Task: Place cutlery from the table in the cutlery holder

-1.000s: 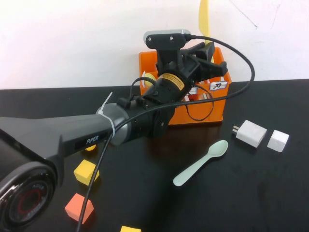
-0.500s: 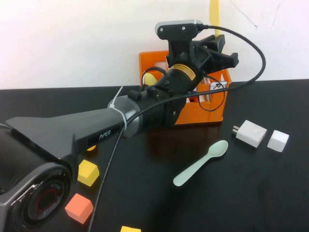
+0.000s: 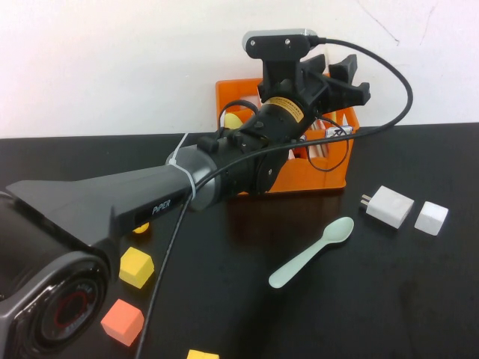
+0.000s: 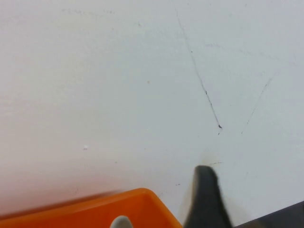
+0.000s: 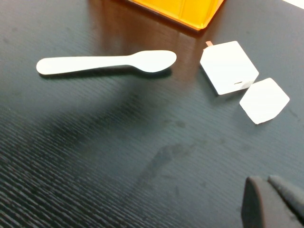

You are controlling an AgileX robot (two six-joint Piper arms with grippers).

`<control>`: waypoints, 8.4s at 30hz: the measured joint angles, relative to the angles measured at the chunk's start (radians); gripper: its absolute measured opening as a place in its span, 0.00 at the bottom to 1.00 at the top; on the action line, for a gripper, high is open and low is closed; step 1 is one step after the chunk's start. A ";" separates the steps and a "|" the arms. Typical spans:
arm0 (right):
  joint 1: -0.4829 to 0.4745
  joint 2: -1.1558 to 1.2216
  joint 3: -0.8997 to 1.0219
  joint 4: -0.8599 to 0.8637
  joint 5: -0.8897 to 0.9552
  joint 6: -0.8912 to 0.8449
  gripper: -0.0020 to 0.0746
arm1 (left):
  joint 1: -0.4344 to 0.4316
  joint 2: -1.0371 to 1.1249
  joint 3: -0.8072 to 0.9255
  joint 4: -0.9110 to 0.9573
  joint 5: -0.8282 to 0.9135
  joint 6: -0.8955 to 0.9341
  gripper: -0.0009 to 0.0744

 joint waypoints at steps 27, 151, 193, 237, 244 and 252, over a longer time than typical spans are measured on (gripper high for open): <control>0.000 0.000 0.001 0.073 0.055 0.000 0.02 | 0.000 -0.541 0.007 0.072 0.965 0.211 0.02; 0.679 1.222 -1.095 -0.897 0.443 1.155 0.20 | 0.000 -1.633 1.154 0.456 1.102 -0.157 0.01; 0.679 1.255 -1.088 -0.805 -0.973 1.128 0.23 | 0.000 -1.633 1.154 0.460 1.086 -0.157 0.01; 0.717 0.108 -0.472 -1.176 -0.066 0.986 0.02 | 0.000 -1.981 1.349 0.476 0.865 -0.244 0.01; 0.717 -0.235 -0.087 -1.089 -0.076 0.991 0.02 | 0.000 -2.027 1.378 0.515 0.861 -0.248 0.01; 0.717 -0.518 0.073 -1.063 -0.025 0.997 0.02 | 0.000 -2.027 1.383 0.538 0.866 -0.248 0.01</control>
